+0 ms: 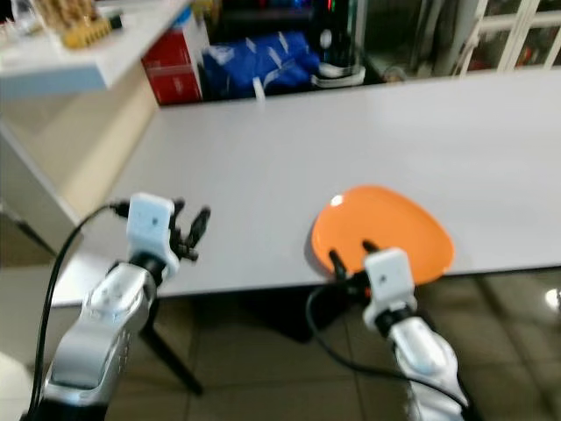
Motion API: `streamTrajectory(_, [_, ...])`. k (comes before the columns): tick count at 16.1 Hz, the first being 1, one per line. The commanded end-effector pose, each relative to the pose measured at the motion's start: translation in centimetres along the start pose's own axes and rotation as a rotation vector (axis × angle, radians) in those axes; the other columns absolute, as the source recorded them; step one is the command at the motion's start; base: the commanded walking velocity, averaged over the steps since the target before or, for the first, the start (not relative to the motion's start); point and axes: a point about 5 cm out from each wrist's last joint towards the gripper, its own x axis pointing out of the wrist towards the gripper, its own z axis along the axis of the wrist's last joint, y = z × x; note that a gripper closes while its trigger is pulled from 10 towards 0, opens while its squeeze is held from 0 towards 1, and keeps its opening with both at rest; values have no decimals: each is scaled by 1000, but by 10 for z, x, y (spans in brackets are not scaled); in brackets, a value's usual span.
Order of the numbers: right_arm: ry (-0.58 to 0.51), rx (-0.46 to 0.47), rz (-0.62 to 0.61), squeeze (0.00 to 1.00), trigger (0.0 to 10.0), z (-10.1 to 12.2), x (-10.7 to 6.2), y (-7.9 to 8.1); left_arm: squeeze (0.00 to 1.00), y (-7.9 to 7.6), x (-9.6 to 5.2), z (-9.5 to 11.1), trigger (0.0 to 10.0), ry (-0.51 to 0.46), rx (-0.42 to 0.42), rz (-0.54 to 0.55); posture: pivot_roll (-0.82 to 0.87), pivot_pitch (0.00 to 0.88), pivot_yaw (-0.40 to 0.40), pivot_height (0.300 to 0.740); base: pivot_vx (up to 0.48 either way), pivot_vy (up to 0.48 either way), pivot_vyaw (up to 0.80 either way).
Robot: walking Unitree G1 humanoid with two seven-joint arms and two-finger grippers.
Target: Setting the table
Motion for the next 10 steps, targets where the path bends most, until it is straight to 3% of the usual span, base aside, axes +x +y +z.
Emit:
streamTrajectory(1, [-10,9,28,0,10000,2,3,7,0,9,-3,-6,10000,29,4,37,-251,11,121,740,296,-375,0])
streamTrajectory(10, [-7,9,33,0,10000,2,3,8,0,2,-1,-3,10000,10,30,-5,-253,17,120,740,295,-375,0])
